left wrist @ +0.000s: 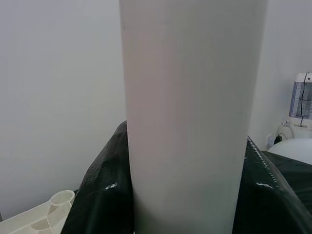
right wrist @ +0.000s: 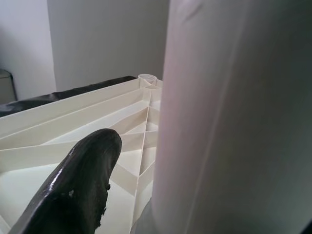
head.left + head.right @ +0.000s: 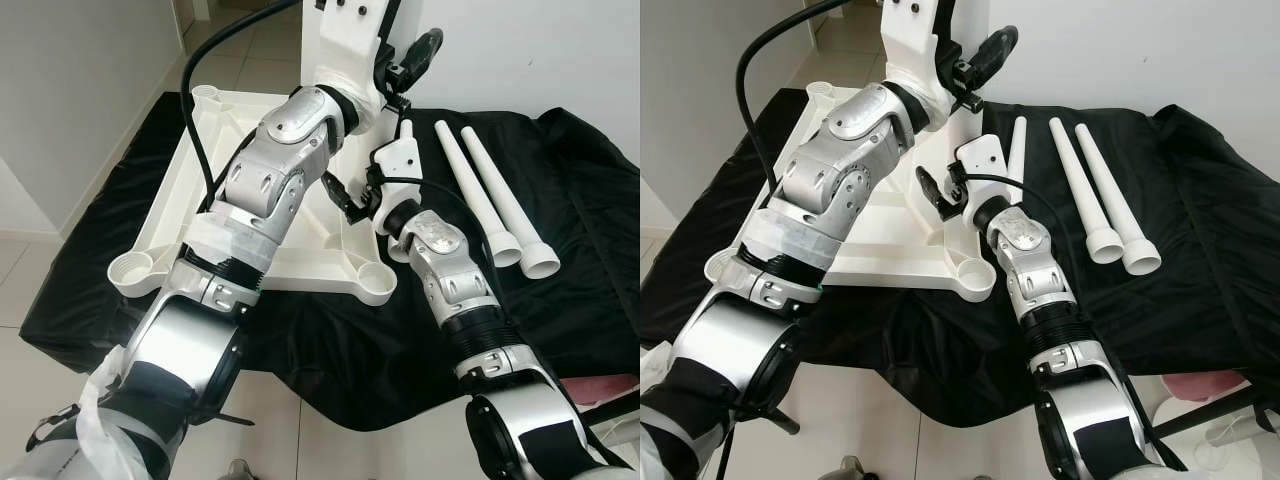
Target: Building children table
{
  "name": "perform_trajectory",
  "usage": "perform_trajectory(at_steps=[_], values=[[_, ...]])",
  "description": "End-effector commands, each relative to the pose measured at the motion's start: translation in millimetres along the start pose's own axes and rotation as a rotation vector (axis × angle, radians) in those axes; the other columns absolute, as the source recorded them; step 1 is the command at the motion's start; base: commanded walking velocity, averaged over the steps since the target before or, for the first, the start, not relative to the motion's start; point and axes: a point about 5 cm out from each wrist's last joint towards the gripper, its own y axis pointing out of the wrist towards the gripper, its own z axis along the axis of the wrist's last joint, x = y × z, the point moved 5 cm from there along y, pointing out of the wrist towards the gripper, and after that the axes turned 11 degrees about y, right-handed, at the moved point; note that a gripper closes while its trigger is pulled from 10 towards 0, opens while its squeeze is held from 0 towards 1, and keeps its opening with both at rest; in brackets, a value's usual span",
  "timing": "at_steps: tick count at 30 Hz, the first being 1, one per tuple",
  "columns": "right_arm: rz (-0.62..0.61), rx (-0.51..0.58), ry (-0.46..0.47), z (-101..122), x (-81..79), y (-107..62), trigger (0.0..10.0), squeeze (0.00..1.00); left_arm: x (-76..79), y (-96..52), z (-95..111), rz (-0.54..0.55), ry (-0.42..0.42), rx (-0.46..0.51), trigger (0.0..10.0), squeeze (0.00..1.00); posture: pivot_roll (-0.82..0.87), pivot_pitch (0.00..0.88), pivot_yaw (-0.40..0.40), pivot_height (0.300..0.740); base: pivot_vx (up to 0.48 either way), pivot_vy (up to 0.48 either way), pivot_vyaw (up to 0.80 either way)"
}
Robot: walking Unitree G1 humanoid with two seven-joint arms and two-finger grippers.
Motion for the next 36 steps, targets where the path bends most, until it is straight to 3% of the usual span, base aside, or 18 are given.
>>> perform_trajectory(at_steps=[1,2,18,19,26,27,31,36], values=[[0.010,0.023,-0.014,6,-1.4,2.6,3.8,0.00,10.8,2.0,3,-0.039,-0.001,0.007,10.0,0.00,0.02,0.003,-0.025,0.740,0.000,0.000,0.00],[0.013,0.024,-0.020,6,-1.7,1.7,0.0,0.00,11.1,1.8,3,-0.039,-0.003,0.006,10.0,0.00,0.02,0.004,-0.024,0.740,0.000,0.000,0.00],[-0.021,0.014,-0.009,-6,-0.1,-10.1,0.0,0.00,18.9,-0.4,0,-0.052,-0.028,-0.010,10.0,0.00,0.01,0.037,-0.008,0.740,0.000,0.000,0.00],[-0.033,0.015,0.016,-6,0.9,-10.6,10.0,0.00,19.8,-0.8,1,-0.055,-0.047,-0.001,10.0,1.00,0.01,0.042,-0.004,0.740,0.000,0.000,0.00],[-0.115,0.027,0.085,-8,9.8,-15.4,10.0,0.00,26.3,-2.4,2,-0.074,-0.046,0.001,10.0,1.00,0.03,0.060,-0.002,0.740,0.000,0.000,0.00],[-0.140,0.030,0.106,-9,12.8,-16.0,10.0,0.00,26.6,-3.7,2,-0.078,-0.047,0.004,10.0,0.00,0.03,0.063,-0.002,0.740,0.000,0.000,0.00],[-0.224,0.022,0.159,-15,23.4,-19.5,10.0,0.00,24.5,-9.7,8,-0.073,-0.082,0.040,10.0,0.00,0.04,0.071,-0.003,0.740,0.000,0.000,0.00],[-0.262,0.014,0.235,-22,30.0,-25.4,10.0,0.00,19.1,-16.4,9,-0.023,-0.018,0.054,10.0,0.00,0.06,0.065,-0.009,0.740,0.000,0.000,0.00]])
